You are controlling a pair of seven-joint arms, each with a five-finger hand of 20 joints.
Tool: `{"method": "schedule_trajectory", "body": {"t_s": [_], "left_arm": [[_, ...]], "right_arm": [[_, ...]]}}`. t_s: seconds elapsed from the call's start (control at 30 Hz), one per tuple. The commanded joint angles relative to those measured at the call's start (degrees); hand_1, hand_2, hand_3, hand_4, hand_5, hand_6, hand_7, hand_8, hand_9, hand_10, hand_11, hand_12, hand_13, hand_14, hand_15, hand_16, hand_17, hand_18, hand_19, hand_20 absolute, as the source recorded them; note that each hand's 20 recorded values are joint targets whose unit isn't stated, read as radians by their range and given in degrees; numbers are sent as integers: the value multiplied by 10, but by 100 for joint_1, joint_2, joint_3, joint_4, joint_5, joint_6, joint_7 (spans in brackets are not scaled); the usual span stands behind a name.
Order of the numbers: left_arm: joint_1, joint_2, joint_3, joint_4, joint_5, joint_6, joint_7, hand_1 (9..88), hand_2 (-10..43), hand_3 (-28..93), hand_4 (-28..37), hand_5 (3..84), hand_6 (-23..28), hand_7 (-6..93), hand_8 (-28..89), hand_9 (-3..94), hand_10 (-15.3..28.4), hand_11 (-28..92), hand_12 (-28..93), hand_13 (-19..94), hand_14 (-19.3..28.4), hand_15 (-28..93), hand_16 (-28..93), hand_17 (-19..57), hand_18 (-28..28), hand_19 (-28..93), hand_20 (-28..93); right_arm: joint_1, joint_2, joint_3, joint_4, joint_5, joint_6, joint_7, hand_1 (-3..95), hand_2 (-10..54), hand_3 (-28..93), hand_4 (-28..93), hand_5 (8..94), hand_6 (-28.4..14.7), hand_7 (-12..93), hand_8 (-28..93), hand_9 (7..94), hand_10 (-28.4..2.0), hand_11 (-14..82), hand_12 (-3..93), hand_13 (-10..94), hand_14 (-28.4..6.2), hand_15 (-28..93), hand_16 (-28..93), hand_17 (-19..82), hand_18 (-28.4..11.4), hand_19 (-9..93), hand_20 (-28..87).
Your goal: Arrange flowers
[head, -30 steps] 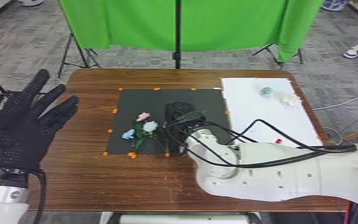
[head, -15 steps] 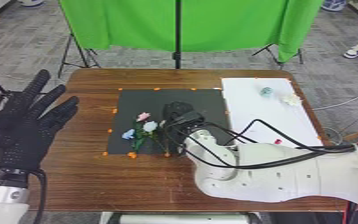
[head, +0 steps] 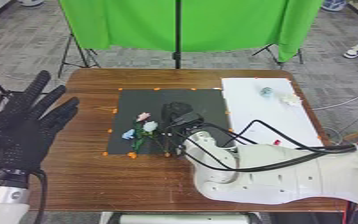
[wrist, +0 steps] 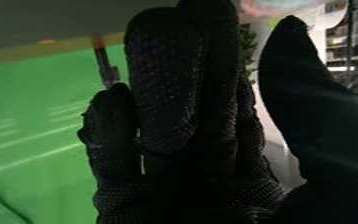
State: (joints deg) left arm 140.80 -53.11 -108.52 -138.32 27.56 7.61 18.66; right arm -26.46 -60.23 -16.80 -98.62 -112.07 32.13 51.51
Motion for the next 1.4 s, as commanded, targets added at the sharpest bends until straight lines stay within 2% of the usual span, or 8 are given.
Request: {"method": "schedule_trajectory", "body": {"t_s": [0.03,0.17,0.33,0.63,0.8,1.0,1.13,1.4], "left_arm": [[165,-77,19,-14,18,83,-5,194,70,739,-283,236,30,156,-105,195,149,145,156,146,257,311,-6,-149,284,466,145],[245,-44,-25,-37,5,117,104,195,68,740,-283,238,31,153,-106,196,151,144,155,146,257,311,-9,-148,284,465,144],[268,-45,-58,-54,9,127,57,196,66,743,-283,241,32,150,-106,197,151,146,152,145,251,311,-13,-145,284,466,141],[310,-28,-75,-77,13,174,60,196,64,747,-283,242,31,148,-107,194,147,148,144,145,242,303,-15,-146,284,466,135],[198,9,4,-30,-20,223,57,197,64,747,-283,241,31,147,-106,194,147,149,142,146,240,301,-14,-146,284,467,132],[256,71,27,-43,-55,257,211,196,64,749,-283,241,30,149,-106,194,146,150,141,147,239,301,-13,-147,284,464,125],[137,41,83,-17,-38,229,128,196,64,749,-283,241,31,150,-107,194,146,151,139,147,238,300,-13,-147,284,463,120],[78,16,151,-14,-34,198,121,196,65,748,-283,241,31,151,-108,193,146,151,139,147,237,297,-11,-148,284,466,115]], "right_arm": [[306,180,152,-147,-199,262,205,408,-95,768,-283,715,8,138,-110,903,-90,261,169,854,-47,554,186,483,-185,932,302],[420,631,479,-319,-88,152,237,396,-95,761,-283,708,7,139,-117,900,-93,260,169,850,-50,552,186,482,-186,932,302],[125,1492,1396,-450,292,-214,301,364,-95,750,-272,666,-5,135,-117,859,-110,241,163,816,-68,534,174,459,-191,931,217],[-138,2556,2223,76,726,-576,831,317,-81,731,-250,547,-41,113,-110,780,-146,227,150,783,-92,538,153,453,-197,932,145],[-161,2777,2214,526,765,-696,1005,312,-81,727,-248,500,-52,102,-105,774,-154,232,150,785,-93,549,150,464,-199,932,147],[-15,2806,1941,903,1075,-1057,1005,312,-92,720,-253,485,-51,100,-103,780,-150,243,151,792,-89,551,146,471,-197,932,151],[-110,2724,1920,1170,1081,-1376,891,308,-94,720,-261,461,-47,95,-100,768,-147,246,152,784,-91,549,145,468,-197,932,127],[-509,2599,2381,1477,1342,-2171,810,303,-95,724,-269,420,-24,97,-101,741,-150,234,148,770,-98,546,144,458,-197,932,85]]}}
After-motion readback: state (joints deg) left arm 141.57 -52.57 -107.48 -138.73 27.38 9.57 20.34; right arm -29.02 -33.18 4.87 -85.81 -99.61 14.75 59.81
